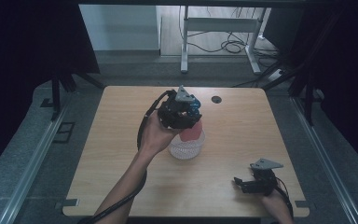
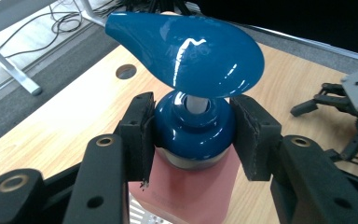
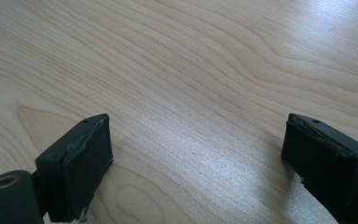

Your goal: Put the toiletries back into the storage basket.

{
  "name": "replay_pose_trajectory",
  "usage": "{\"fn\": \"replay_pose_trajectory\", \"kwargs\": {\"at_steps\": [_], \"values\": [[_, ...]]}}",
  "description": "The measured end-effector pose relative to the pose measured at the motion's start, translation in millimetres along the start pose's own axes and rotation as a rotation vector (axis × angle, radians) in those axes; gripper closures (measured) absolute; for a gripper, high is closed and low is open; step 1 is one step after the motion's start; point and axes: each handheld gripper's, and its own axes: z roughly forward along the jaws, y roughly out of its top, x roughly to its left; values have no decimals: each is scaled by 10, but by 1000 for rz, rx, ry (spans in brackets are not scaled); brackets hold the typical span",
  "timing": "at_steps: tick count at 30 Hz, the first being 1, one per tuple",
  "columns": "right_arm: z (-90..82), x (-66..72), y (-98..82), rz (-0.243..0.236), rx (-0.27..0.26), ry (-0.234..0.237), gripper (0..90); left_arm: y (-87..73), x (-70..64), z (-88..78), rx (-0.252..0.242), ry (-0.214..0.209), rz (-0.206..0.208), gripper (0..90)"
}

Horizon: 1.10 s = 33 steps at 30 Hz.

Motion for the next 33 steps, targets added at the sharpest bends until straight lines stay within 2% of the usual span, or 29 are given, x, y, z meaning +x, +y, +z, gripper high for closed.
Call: {"fn": "replay_pose_trajectory", "kwargs": {"at_steps": [15, 33], "values": [[1, 2, 0, 4, -1, 1, 82, -164, 69, 217, -4, 20, -38, 529], [1, 1, -1, -1, -3, 2, 82, -369, 52, 388, 4, 32, -47, 529]]}}
